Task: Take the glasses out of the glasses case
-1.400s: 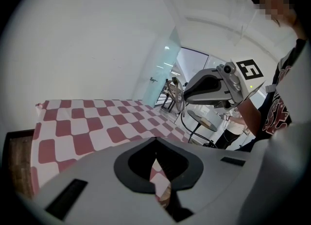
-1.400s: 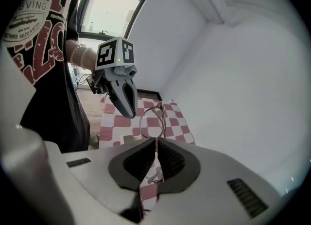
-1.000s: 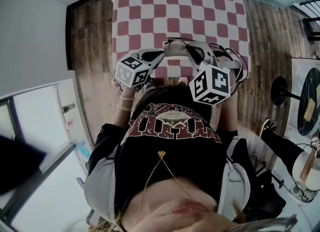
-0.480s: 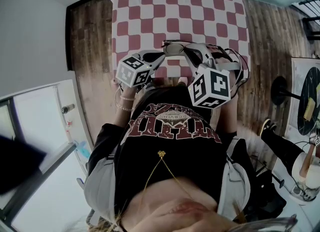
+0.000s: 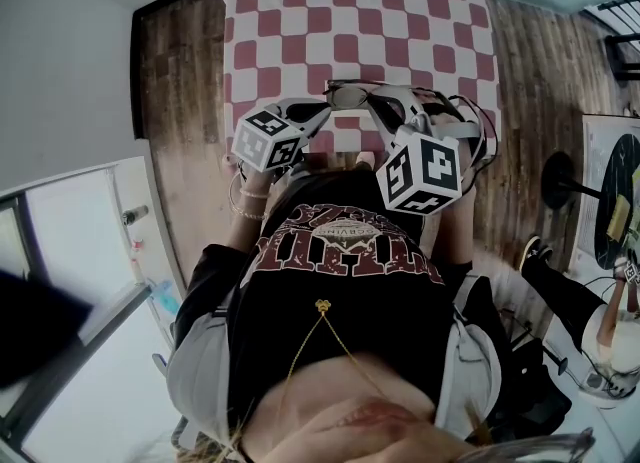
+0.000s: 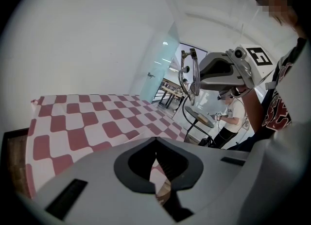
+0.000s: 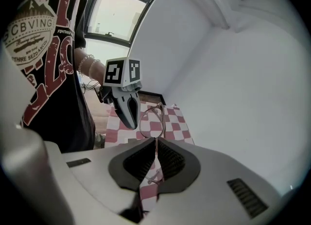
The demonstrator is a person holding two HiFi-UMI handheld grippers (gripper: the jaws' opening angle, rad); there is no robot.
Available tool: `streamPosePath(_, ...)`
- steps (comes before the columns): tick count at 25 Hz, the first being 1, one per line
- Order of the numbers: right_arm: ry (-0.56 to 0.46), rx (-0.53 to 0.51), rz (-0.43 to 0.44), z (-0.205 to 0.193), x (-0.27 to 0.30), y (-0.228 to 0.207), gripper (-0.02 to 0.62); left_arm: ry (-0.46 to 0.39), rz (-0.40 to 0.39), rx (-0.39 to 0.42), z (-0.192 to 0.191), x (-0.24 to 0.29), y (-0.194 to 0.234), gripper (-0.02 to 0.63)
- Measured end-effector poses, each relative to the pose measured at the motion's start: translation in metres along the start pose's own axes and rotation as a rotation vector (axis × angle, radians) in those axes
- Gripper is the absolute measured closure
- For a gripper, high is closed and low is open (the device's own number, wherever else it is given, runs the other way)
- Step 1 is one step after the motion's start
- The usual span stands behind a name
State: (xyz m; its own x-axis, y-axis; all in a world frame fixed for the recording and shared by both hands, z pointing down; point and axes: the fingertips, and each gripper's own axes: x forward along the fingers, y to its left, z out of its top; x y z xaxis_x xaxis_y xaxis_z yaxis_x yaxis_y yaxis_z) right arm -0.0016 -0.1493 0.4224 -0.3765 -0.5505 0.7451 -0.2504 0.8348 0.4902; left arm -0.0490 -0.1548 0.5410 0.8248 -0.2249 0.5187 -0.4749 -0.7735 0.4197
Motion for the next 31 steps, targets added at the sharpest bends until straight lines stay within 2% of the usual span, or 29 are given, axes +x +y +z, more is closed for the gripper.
streamPosePath(31,0.033,0.013,0.033,-0.012,0.009,0.006,0.568,0.023,-0.002,0.012,-0.001,0.000,-0.001,0.606)
